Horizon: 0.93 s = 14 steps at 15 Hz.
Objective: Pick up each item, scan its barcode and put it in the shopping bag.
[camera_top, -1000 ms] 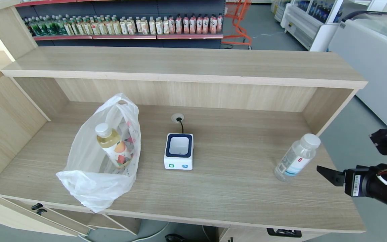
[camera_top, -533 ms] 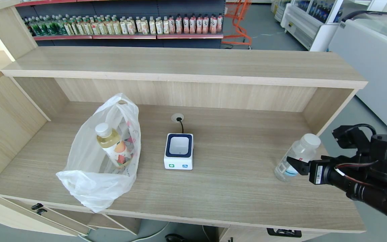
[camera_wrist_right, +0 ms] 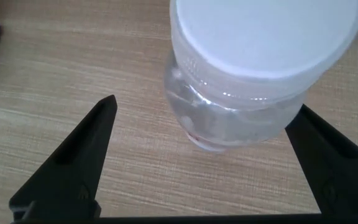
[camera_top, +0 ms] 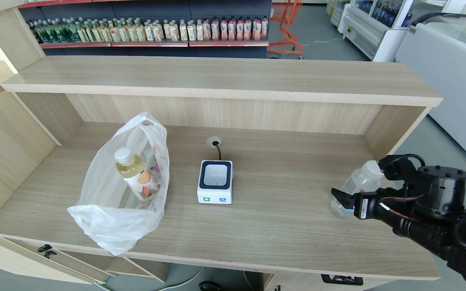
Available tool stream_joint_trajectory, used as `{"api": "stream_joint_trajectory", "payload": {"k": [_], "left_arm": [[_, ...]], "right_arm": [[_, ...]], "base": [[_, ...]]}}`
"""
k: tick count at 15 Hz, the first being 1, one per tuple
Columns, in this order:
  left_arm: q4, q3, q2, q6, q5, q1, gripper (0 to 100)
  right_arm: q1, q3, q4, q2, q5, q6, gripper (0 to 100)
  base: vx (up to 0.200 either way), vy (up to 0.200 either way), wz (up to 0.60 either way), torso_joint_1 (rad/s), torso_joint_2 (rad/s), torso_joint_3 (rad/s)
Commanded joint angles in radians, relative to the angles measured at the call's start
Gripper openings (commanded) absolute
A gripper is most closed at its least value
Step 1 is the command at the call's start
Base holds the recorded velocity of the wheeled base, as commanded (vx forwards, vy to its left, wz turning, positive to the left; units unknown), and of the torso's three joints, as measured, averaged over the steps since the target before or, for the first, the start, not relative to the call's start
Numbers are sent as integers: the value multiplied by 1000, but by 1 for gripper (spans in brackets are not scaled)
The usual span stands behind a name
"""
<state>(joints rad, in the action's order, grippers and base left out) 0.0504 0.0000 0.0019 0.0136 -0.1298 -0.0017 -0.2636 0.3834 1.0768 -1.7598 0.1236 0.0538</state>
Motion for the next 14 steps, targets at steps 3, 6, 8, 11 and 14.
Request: {"api": "stream_joint_trajectory", "payload": {"k": [3, 6, 8, 11, 14], "left_arm": [[0, 0, 0, 0, -1, 0, 100], [0, 0, 0, 0, -1, 0, 100], [0, 0, 0, 0, -1, 0, 100], [0, 0, 0, 0, -1, 0, 100], [0, 0, 0, 0, -1, 0, 100]], "right_arm": [[-8, 11, 68, -83, -13, -2, 100], [-14, 20, 118, -122, -32, -2, 100], [-19, 23, 134, -133, -32, -2, 100], [-22, 28, 209, -171, -33, -42, 100], [-23, 29, 238, -187, -33, -43, 100]], "base": [[0, 0, 0, 0, 0, 0], [0, 0, 0, 0, 0, 0], [0, 0, 0, 0, 0, 0], [0, 0, 0, 0, 0, 0], [0, 0, 0, 0, 0, 0]]}}
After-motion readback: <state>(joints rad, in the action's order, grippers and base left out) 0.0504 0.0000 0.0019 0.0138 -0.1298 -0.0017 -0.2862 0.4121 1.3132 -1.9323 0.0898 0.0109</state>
